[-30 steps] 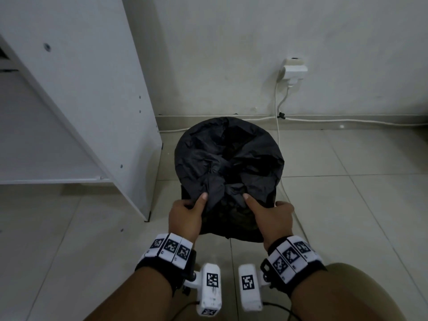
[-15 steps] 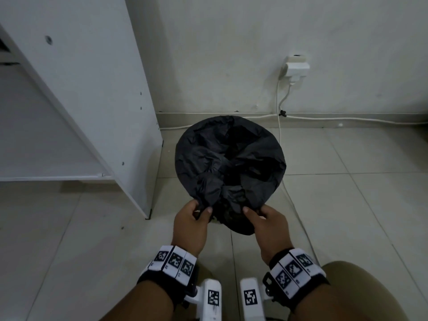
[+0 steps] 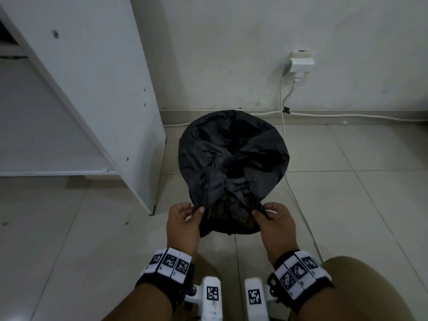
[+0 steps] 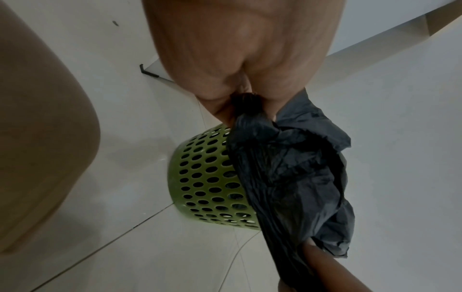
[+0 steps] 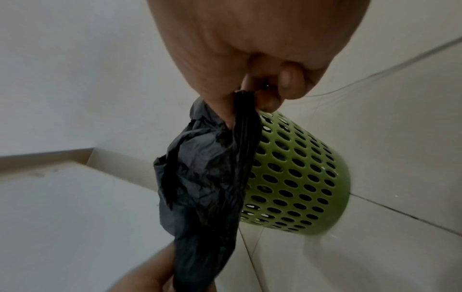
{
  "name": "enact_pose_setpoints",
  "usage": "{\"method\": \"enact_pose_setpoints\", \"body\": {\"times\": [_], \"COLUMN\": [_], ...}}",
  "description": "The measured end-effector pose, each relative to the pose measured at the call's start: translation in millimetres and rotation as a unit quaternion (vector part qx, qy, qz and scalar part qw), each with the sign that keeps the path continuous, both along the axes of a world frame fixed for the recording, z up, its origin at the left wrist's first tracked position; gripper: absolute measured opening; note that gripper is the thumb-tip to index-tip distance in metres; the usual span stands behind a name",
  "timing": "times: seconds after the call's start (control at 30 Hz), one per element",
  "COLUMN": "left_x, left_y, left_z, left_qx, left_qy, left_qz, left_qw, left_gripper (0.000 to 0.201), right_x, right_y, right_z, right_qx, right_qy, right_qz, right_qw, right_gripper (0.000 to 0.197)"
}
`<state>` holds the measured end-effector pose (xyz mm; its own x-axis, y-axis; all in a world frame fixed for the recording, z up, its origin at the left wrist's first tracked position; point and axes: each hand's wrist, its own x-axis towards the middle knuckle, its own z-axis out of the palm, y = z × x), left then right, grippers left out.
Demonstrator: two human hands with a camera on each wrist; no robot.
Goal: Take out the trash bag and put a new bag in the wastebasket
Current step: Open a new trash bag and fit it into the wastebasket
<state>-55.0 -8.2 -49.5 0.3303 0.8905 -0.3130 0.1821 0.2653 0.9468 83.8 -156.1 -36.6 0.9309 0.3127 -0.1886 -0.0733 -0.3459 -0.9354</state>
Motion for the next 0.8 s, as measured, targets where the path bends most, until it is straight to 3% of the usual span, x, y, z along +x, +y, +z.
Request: {"method": "enact_pose_setpoints", "body": {"times": [0.17,0.37,0.43,0.53,0.63,0.7,0.8], "left_x": [-7,2,6,12,15,16,18], "left_y": [3,-4,-8,-15,-20,-25,-28], "left_z": [4,5,9,19,29,35,38], "left_qx": [0.03,0.035,0.073,0.117,0.012,-0.105,-0.216], "left_qy": [0.0,-0.01,-0.013,0.008,-0.046,-0.118,-0.187], "left_qz": [-0.006,-0.083,-0.116,-0.187,-0.202,-0.199,-0.195], "left_qw": [1.0,0.996,0.99,0.975,0.978,0.967,0.938], "left_gripper": [0.015,0.018,0.027,0.039,0.036,0.038,0.047], "right_x": [-5,-12,-16,-21,-20,-20,-17], "right_y": [-2,11,19,34,42,43,45], "right_z": [5,7,10,19,21,21,19], "right_qx": [0.038,-0.048,-0.032,0.024,0.029,0.021,0.007], "right_qy": [-0.019,-0.057,-0.036,0.061,0.079,0.088,0.096], "right_qz": [0.044,0.146,0.166,0.165,0.169,0.189,0.195], "right_qw": [0.998,0.987,0.985,0.984,0.982,0.978,0.976], "right_gripper": [0.016,0.009,0.013,0.024,0.044,0.037,0.022]}}
